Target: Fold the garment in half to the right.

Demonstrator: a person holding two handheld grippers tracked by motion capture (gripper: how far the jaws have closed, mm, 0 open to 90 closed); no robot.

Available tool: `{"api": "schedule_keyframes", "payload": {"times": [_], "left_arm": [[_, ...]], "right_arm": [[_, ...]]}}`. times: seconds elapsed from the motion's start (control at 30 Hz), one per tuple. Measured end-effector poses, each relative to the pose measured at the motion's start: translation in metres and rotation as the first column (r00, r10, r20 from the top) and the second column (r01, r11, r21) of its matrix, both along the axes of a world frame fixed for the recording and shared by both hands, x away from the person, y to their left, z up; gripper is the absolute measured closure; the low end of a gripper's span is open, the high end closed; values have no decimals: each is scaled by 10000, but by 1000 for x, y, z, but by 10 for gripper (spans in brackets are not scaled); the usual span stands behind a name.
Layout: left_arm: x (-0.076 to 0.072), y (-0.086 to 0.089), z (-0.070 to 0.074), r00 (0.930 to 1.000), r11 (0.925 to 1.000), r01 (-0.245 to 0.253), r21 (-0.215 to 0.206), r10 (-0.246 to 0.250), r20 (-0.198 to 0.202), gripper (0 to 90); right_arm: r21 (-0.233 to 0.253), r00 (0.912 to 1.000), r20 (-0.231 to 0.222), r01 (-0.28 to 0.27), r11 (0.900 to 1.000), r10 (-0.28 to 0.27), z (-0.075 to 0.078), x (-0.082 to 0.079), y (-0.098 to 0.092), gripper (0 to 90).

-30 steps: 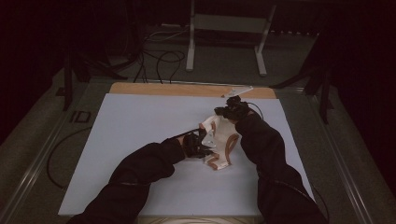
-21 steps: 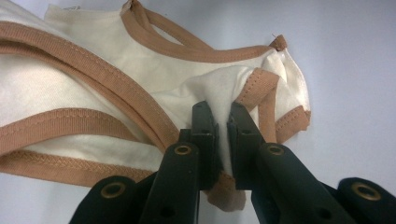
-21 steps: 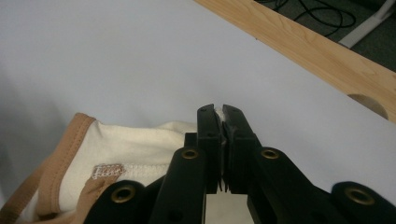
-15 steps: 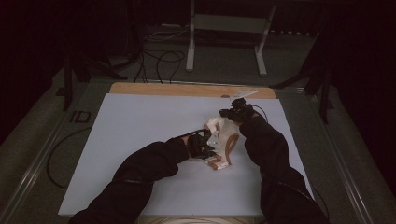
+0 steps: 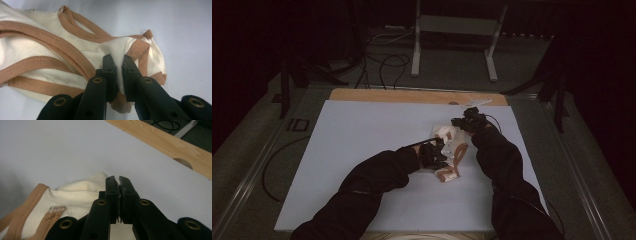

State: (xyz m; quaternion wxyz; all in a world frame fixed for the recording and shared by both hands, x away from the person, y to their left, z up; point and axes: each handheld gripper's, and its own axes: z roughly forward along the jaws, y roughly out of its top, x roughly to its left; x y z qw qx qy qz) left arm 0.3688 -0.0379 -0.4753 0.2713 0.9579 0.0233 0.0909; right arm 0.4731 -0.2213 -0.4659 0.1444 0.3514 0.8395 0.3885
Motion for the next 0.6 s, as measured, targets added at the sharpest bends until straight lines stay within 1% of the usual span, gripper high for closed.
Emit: {"api": "schedule_keyframes", "payload": {"times": [0.13, 0.23, 0.33, 0.47, 0.5, 0.53, 0.6], "left_arm": [[-1, -4, -1, 10000, 10000, -33, 59, 33, -13, 838], [0, -5, -3, 9999, 10000, -93, 12, 93, -72, 838], [-1, -8, -6, 9999, 9999, -109, 94, 110, -121, 838], [-1, -11, -7, 9999, 9999, -102, 114, 102, -53, 836], [-2, -12, -8, 9999, 9999, -144, 52, 144, -49, 835], [-2, -12, -8, 9999, 9999, -101, 114, 100, 6, 836], [-1, -13, -8, 9999, 9999, -144, 35, 144, -27, 835]], "right_arm": [[21, 9999, -105, 80, 10000, -80, -5, 1, -4, 871], [75, 9998, -170, 134, 9999, -133, -8, 1, -6, 871], [20, 9996, -225, 167, 9999, -166, -13, 0, -8, 871], [70, 9987, -396, 313, 9995, -310, -19, 2, -11, 871], [79, 9989, -353, 319, 9995, -316, -20, 2, -12, 871], [91, 9989, -347, 309, 9995, -306, -22, 2, -12, 871], [13, 9988, -373, 333, 9994, -333, -24, 3, -13, 871]]}}
